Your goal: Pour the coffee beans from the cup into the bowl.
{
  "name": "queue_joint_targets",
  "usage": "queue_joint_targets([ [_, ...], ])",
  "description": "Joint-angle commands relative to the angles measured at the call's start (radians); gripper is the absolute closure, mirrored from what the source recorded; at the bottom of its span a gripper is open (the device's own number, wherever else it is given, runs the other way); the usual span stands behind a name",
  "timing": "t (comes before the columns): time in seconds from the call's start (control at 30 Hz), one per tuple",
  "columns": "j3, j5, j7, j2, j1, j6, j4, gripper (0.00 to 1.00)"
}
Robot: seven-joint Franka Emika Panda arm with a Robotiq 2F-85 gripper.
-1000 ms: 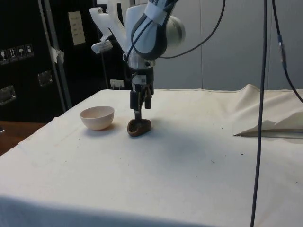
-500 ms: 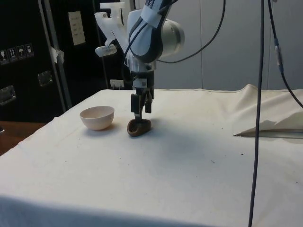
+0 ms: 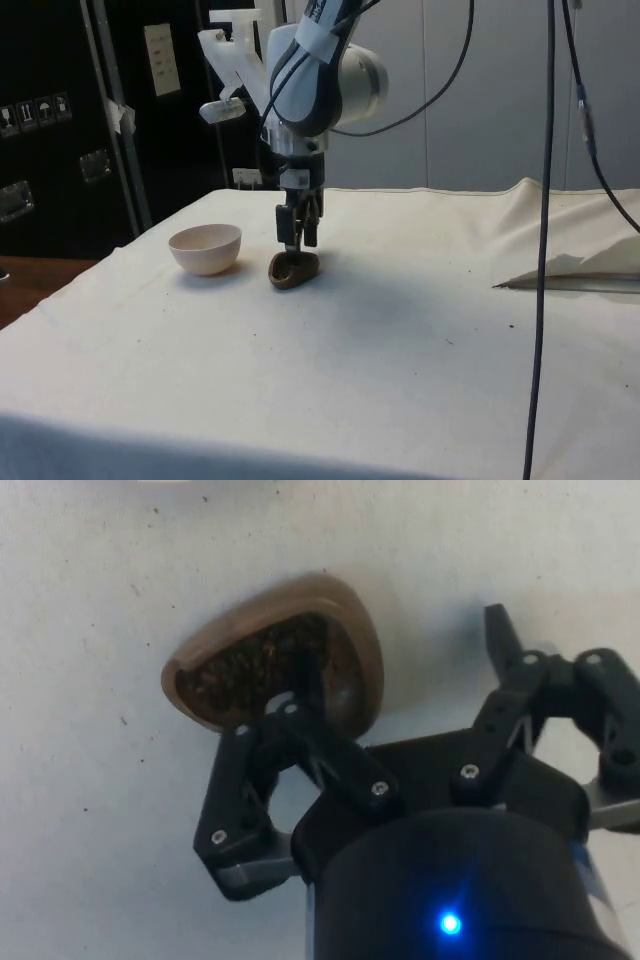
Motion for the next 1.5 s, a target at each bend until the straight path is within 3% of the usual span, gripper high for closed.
queue_joint_targets([
  [0.0, 0.009, 0.009, -0.005, 0.005, -0.006, 0.005, 0.005, 0.2],
  [0.03, 0.0, 0.0, 0.0, 0.003, 0.0, 0.0, 0.003, 0.26],
  [0.07, 0.009, 0.009, -0.005, 0.008, -0.005, 0.005, 0.008, 0.32],
  [0.27, 0.009, 0.009, -0.004, 0.011, -0.005, 0.005, 0.01, 0.66],
  [0.3, 0.009, 0.009, -0.004, 0.011, -0.005, 0.006, 0.011, 0.76],
  [0.33, 0.001, 0.0, 0.001, 0.008, 0.0, 0.0, 0.01, 0.81],
  [0.37, 0.009, 0.009, -0.004, 0.011, -0.005, 0.006, 0.011, 0.81],
  [0.47, 0.01, 0.01, -0.005, 0.011, -0.006, 0.006, 0.011, 0.99],
  [0.8, 0.003, 0.002, 0.002, 0.005, 0.001, -0.002, 0.01, 1.0],
  [0.87, -0.001, -0.002, 0.01, 0.001, 0.01, 0.001, 0.005, 1.0],
  [0.9, 0.001, 0.0, 0.001, 0.003, 0.002, -0.006, 0.011, 1.0],
  [0.93, -0.002, -0.003, 0.012, 0.0, 0.012, 0.002, 0.003, 1.0],
  [1.2, -0.018, -0.015, 0.032, -0.049, 0.02, -0.037, 0.003, 1.0],
  [1.23, -0.003, -0.001, 0.016, -0.042, 0.008, -0.032, 0.009, 1.0],
  [1.27, -0.019, -0.017, 0.034, -0.055, 0.02, -0.043, 0.003, 1.0],
  [1.47, -0.023, -0.03, 0.048, -0.085, 0.023, -0.074, 0.01, 1.0],
])
